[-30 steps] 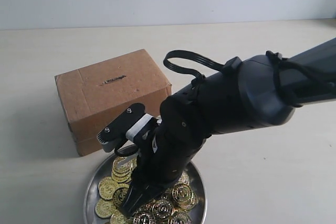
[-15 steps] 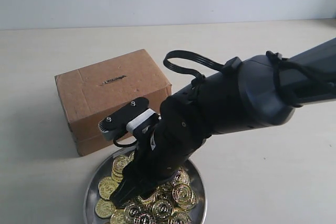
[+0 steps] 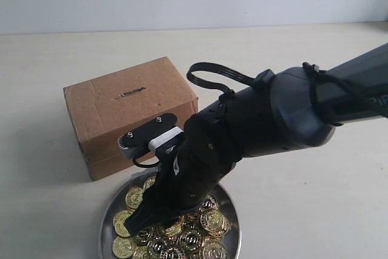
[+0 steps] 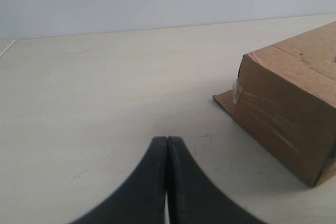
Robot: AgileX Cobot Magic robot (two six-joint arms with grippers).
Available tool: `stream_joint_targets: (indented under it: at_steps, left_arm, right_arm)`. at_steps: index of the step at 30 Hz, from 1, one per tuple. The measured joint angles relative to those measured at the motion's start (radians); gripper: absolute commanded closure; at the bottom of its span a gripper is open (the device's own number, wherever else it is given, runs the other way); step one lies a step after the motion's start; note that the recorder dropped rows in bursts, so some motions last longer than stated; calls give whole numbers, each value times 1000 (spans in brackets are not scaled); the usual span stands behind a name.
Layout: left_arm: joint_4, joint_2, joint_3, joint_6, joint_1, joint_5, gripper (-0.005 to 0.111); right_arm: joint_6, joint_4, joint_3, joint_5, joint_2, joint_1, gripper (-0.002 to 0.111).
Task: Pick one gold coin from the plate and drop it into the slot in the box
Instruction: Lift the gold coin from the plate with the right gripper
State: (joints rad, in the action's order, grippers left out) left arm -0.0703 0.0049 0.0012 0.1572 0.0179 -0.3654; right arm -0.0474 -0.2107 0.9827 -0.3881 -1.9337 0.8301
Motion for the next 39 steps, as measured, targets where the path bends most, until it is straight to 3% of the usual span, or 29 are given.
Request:
stream_joint_targets:
  at_steps: [4, 17, 27, 31, 34, 39]
  left_arm:
    - [0, 0, 0, 0, 0, 0, 107]
    - [0, 0, 0, 0, 0, 0, 107]
    - [0, 0, 0, 0, 0, 0, 107]
    - [0, 0, 0, 0, 0, 0, 107]
    - [0, 0, 0, 0, 0, 0, 107]
    - [0, 0, 0, 0, 0, 0, 107]
  right_arm:
    - [0, 0, 0, 0, 0, 0, 76]
    - [0, 0, 0, -43, 61, 0, 76]
    - [34, -9, 0, -193, 189, 0, 76]
    - [242, -114, 0, -268, 210, 0, 76]
    - [578, -295, 0, -361, 212, 0, 76]
    - [783, -404, 0, -400, 212, 0, 76]
